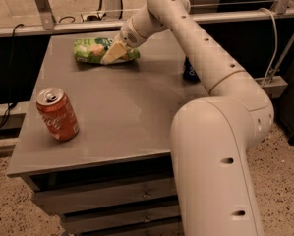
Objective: Pick green rice chip bag
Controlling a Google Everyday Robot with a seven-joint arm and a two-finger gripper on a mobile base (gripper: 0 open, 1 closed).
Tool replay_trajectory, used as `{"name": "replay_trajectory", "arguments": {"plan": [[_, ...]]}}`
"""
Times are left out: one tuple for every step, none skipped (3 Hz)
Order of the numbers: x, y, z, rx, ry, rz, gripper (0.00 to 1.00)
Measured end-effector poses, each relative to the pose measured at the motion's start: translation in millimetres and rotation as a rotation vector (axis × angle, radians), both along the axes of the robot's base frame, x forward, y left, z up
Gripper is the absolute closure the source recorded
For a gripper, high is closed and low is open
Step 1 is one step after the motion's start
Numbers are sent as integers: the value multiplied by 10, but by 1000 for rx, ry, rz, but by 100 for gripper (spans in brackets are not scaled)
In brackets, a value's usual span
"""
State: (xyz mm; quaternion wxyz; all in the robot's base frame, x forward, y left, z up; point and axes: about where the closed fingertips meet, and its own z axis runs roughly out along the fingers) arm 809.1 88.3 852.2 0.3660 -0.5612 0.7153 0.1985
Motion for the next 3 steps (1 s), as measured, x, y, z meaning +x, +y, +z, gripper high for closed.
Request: {"name": "replay_trajectory", "arguments": {"plan": [[-33, -84, 157, -24, -41, -7, 72], [-99, -142, 360, -36, -93, -6, 95], [-164, -145, 596, -40, -150, 4, 100]]}}
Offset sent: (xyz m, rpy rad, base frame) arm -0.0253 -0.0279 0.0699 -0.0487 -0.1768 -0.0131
